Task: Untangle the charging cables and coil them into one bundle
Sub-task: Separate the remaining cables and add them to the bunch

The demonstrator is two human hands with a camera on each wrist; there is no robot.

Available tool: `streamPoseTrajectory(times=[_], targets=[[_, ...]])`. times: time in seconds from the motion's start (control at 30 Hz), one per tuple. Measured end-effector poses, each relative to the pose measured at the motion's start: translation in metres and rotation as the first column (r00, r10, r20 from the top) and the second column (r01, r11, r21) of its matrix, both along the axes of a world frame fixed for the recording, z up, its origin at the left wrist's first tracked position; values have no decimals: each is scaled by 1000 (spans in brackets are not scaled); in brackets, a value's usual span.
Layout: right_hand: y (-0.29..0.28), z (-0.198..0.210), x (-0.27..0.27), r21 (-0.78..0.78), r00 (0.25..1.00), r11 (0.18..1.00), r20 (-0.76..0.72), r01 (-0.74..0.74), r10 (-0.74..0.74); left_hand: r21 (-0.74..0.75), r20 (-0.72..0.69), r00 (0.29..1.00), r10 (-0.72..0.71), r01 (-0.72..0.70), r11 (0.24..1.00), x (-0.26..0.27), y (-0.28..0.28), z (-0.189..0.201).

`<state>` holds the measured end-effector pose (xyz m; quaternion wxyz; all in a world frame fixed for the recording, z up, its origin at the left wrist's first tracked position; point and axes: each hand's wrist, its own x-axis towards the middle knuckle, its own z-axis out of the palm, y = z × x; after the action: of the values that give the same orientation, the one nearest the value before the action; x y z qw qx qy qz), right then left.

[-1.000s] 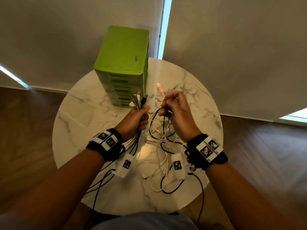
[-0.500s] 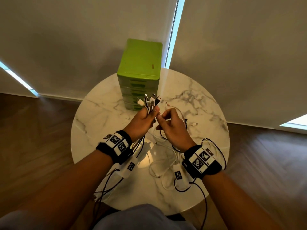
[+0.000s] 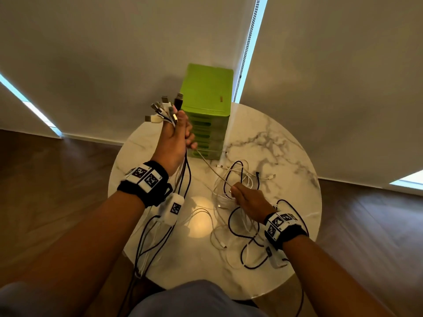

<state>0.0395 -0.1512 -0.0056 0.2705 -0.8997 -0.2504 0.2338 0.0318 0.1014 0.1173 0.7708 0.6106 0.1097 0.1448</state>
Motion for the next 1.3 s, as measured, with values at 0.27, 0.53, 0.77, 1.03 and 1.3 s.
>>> streamPoseTrajectory(times=[0.27, 0.53, 0.77, 1.03, 1.3], targets=[[-10, 8, 18, -47, 989, 992, 94, 116, -112, -61, 40, 991, 125, -122, 991, 8, 32, 14], [48, 75, 19, 370, 981, 923, 112, 106, -158, 246, -293, 952, -86, 162, 956, -8, -26, -18], [53, 81, 6, 356, 995, 930, 62, -94, 76, 169, -261, 954, -150, 198, 965, -4, -44, -17], [-10, 9, 5, 272, 989, 961, -150, 38, 3, 19, -80, 996, -27, 29, 999, 0, 7, 4], [-19, 19, 36, 67, 989, 987, -16, 149, -148, 21, 57, 992, 116, -117, 993, 2, 28, 12]])
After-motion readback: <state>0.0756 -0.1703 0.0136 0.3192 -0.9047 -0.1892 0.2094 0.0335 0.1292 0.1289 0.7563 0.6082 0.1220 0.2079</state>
